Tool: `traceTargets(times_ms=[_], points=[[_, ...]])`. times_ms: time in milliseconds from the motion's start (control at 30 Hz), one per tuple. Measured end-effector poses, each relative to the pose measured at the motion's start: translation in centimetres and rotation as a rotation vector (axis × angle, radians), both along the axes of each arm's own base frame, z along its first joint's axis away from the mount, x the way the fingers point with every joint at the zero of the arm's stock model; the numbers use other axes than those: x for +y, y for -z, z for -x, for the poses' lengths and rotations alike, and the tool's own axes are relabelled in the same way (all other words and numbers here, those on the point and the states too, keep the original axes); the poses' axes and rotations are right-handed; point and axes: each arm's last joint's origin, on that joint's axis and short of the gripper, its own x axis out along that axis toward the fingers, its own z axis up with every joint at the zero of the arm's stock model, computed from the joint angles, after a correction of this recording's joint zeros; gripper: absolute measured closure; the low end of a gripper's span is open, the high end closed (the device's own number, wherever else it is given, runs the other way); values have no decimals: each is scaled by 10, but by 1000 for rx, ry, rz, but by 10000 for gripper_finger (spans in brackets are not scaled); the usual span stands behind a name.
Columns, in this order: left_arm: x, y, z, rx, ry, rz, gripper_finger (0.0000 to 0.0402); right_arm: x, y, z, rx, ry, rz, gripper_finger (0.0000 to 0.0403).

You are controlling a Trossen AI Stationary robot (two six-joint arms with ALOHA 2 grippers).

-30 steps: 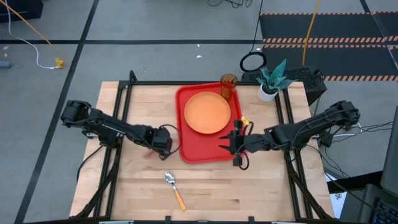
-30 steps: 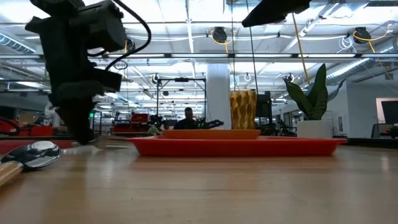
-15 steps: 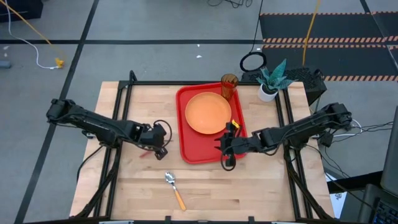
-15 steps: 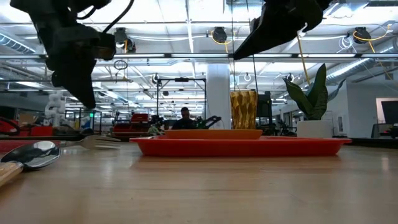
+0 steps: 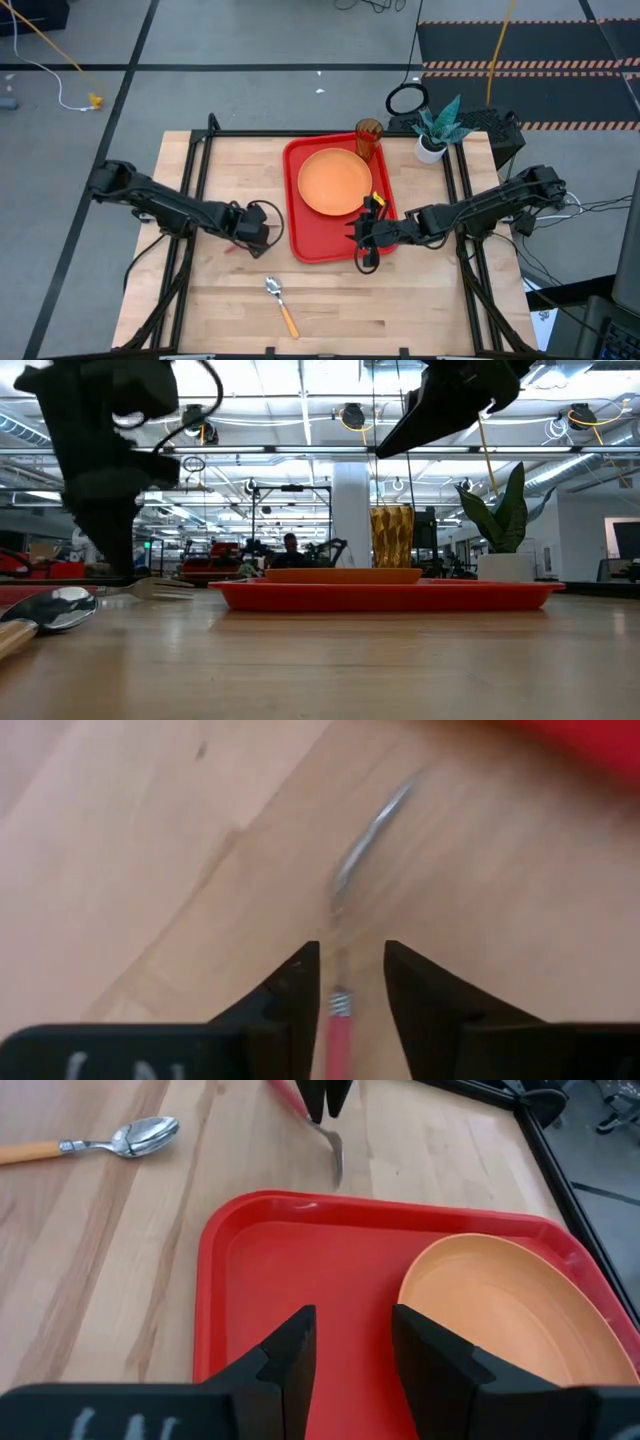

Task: Pick and place plate/cup/fork/spoon on tray
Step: Put the pink fork on the red serving tray to the bottom of the yellow plate

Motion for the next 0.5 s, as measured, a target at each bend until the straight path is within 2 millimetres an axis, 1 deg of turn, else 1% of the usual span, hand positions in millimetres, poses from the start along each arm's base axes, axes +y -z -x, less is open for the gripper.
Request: traceTargets(times_ms=[133,267,367,500], points=[[2,10,-1,54,-26,24,260,0,0,0,3,-4,4,277],[4,15,-3,80,-7,34,260,0,0,0,4,-9,9,277],[5,18,-7,84,17,38,279,0,0,0,6,-12,13,277],[6,21,-9,99,41,51,329,0,0,0,6,-12,13,277]])
